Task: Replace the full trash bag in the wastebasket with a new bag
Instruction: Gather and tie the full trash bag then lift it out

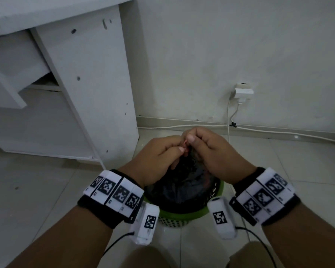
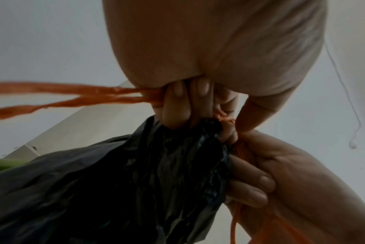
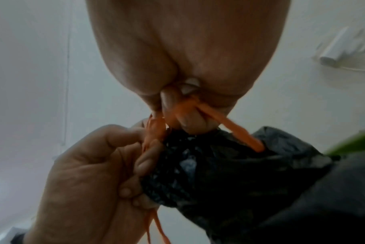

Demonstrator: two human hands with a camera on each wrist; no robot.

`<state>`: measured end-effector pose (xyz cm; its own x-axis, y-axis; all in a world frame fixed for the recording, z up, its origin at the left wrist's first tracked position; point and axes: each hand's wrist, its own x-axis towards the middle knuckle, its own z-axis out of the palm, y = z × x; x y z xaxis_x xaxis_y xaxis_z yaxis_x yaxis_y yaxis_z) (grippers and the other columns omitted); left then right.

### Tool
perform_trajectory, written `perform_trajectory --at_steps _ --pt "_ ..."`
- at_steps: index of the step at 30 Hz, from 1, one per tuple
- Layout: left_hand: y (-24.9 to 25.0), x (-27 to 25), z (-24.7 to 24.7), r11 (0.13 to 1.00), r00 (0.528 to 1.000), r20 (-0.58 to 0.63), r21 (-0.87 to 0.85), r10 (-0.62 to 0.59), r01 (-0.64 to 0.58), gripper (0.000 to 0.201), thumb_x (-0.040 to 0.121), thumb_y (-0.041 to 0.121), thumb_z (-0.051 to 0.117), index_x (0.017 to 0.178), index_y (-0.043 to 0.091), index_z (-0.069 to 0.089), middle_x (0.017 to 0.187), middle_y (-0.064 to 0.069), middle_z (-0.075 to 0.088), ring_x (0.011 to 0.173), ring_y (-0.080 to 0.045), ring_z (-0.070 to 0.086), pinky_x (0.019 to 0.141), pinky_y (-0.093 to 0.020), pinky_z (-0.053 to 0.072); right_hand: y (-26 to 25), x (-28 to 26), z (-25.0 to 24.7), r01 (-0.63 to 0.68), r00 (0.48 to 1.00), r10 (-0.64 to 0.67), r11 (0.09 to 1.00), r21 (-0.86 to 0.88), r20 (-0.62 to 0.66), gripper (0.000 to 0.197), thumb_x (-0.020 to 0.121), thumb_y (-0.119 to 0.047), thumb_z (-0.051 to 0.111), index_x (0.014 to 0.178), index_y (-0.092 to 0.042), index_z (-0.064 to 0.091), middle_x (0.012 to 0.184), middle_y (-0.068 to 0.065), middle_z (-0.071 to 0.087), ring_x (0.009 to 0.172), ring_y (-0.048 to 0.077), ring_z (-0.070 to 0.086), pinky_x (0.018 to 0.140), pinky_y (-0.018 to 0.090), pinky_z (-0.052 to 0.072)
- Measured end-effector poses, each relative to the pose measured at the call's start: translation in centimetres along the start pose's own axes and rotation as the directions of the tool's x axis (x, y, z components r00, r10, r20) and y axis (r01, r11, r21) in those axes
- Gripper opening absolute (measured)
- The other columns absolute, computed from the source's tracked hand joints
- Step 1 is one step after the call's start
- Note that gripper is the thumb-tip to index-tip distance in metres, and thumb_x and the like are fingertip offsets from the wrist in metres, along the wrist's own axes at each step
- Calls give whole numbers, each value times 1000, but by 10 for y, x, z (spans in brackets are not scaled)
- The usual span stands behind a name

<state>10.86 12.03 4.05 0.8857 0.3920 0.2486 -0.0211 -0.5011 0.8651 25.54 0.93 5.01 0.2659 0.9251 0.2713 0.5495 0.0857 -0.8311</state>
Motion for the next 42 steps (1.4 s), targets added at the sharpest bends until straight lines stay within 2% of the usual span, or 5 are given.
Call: perform_trajectory --at_steps 6,21,29,38,42 --pt "-12 2 5 998 985 -171 54 36 -27 7 83 13 58 84 13 65 70 -7 68 61 -27 60 59 -38 49 7 -5 24 -161 976 204 908 387 -73 27 106 -27 36 91 -8 49 44 1 37 36 16 30 41 28 26" --pt "-14 -5 13 900 942 -251 424 222 -99 11 93 19 64 92 22 74 82 16 68 75 0 59 72 -13 44 5 24 -3 -393 916 400 908 -148 17 25 87 -36 66 70 -17 67 60 -6 65 55 7 55 61 28 43" --pt "9 8 2 789 842 -149 -462 -519 405 27 96 13 58 69 13 62 49 3 46 45 -11 38 42 -19 27 12 -7 27 170 906 -286 921 -350 -311 21 83 -30 66 102 -23 67 113 -8 63 112 14 59 95 50 44" --pt "6 5 8 704 841 -132 -624 -525 341 25 89 12 70 98 -12 71 64 -7 50 50 -9 40 43 -16 31 34 -18 45 151 812 -366 884 -442 -455 17 88 -16 70 103 -10 76 107 1 71 105 15 61 95 32 47" --pt "14 0 8 857 882 -266 -455 -389 241 10 84 16 77 89 8 81 82 -7 78 82 -21 75 85 -33 59 29 -22 43 163 772 -406 870 -465 -489 9 87 -10 69 93 -7 76 99 3 72 98 16 62 89 30 50"
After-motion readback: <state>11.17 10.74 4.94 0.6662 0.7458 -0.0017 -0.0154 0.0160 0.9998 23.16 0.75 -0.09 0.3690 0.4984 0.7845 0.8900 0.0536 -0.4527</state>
